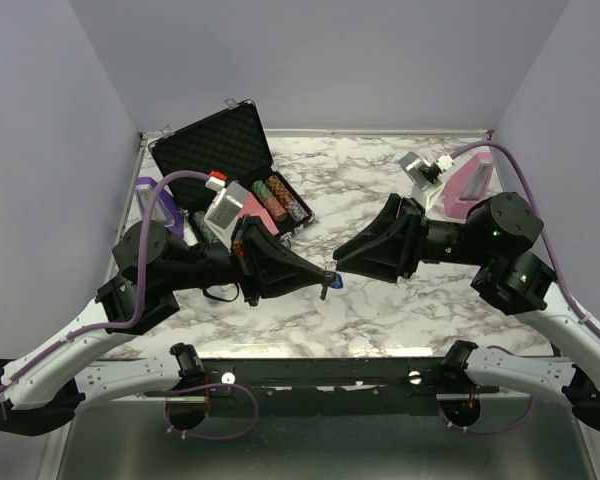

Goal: Remove the keys from the keyring

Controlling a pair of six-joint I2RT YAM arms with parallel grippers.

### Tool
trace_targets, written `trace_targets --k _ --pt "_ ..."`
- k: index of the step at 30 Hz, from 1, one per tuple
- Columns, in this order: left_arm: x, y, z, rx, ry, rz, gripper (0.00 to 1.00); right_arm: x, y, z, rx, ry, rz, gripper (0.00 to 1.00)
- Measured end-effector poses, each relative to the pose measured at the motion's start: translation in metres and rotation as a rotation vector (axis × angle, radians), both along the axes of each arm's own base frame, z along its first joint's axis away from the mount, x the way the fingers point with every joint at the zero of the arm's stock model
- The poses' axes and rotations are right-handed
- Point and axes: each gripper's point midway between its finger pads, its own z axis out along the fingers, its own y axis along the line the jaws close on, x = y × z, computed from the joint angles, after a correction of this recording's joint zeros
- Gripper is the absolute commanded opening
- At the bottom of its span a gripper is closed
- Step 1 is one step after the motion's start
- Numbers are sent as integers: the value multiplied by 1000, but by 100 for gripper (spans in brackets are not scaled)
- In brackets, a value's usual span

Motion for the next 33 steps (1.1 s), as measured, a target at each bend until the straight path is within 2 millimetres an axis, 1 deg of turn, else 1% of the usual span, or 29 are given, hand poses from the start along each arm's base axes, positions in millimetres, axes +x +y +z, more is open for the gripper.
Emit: trace_targets --k 9,15,21,26,31,33 --pt "0 0 1 -5 -2 1 0 -3 0 2 7 -10 16 40" --pt "0 0 2 -7 -2 1 0 -8 -1 7 27 -23 44 40" --pt "1 -2 1 -5 1 1 0 -12 -1 9 34 -22 70 38" --pt "3 -4 0 0 4 1 0 -12 1 7 28 -18 80 31" --pt "4 -7 -3 9 9 1 0 -13 1 10 40 -22 87 17" --pt "5 -8 -3 10 10 1 0 -14 1 11 44 -25 90 7"
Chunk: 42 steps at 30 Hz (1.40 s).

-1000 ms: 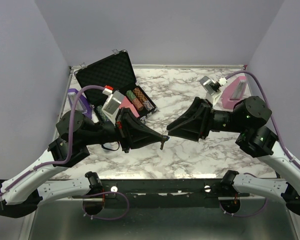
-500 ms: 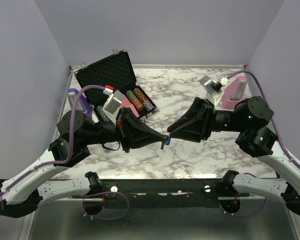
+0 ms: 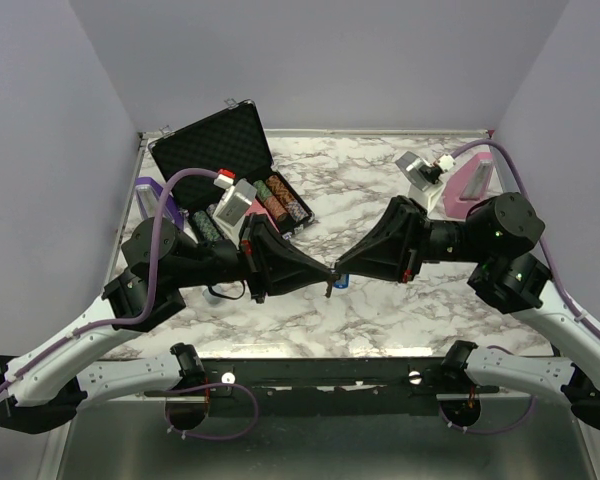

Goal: Remove the keys from the keyring

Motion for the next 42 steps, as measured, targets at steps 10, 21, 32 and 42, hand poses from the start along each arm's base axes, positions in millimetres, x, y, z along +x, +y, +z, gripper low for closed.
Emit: trace_targets --k 10,21,32,42 --pt "0 -1 -2 8 6 -1 0 -1 -1 -1 -8 -8 2 1" --pt "-1 0 -5 35 17 -4 0 -8 0 -3 -113 -70 63 1" --pt "-5 0 -19 109 42 -26 0 -13 2 -18 -229 -121 146 1" --pt "-11 0 -42 199 76 -70 0 -18 1 -42 -319 -115 218 1"
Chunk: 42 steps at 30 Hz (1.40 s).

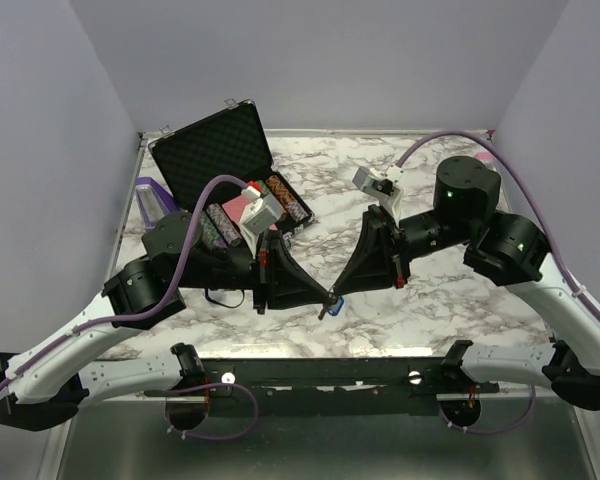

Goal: Remove the keys from the keyring

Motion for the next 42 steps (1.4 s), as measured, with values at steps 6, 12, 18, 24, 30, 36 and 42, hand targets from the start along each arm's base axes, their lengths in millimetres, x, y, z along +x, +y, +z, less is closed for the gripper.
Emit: trace_targets --k 6,12,18,24,30,36,42 --pt "-4 0 -9 35 17 -25 0 -4 -1 -11 -38 14 43 1" --pt "-7 -3 -17 63 33 -55 0 -8 -4 -20 -65 19 72 1" --pt "-10 -6 -22 84 46 -85 0 -12 -7 -26 -88 29 97 1" --pt "-12 -10 -30 111 64 -116 0 -16 -10 -35 -122 49 119 1" --pt "-14 -13 -35 131 78 -140 0 -18 -12 -41 -141 63 133 1" --pt "-16 -14 -41 155 95 -154 0 -20 -13 -48 -158 85 145 1" --pt "-16 -15 -43 162 103 -159 0 -20 -14 -49 -163 88 142 16"
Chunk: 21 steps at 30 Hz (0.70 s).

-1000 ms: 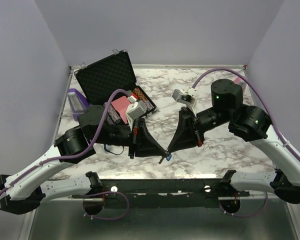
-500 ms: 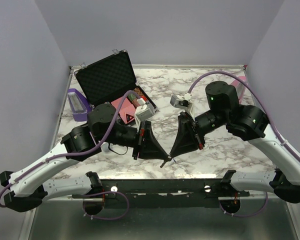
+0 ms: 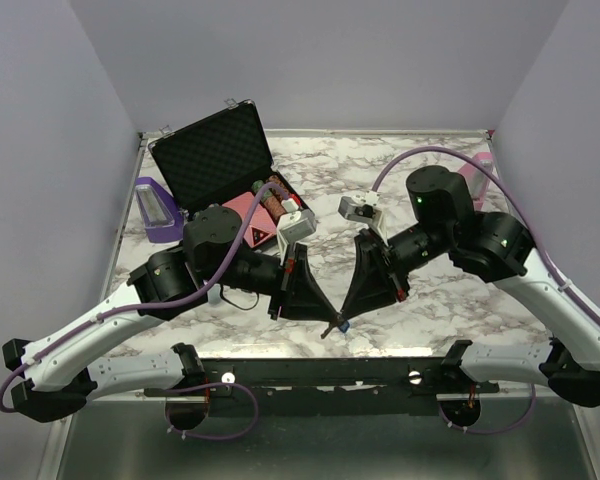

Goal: Remove the keys from the keyring

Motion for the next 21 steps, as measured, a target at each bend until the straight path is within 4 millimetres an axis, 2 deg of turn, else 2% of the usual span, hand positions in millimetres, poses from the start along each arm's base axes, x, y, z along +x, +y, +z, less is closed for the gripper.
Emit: trace_targets --k 5,10,17,21 --pt "2 -1 3 -12 -5 10 0 -2 -4 4 13 -15 -14 37" --pt "5 -3 5 -20 -9 23 0 -4 -8 10 32 -34 -34 50" --pt "8 -4 7 -33 -14 41 0 1 -11 15 44 -69 -99 53" --pt "8 -2 10 -52 -15 50 0 6 -14 27 88 -114 -171 54"
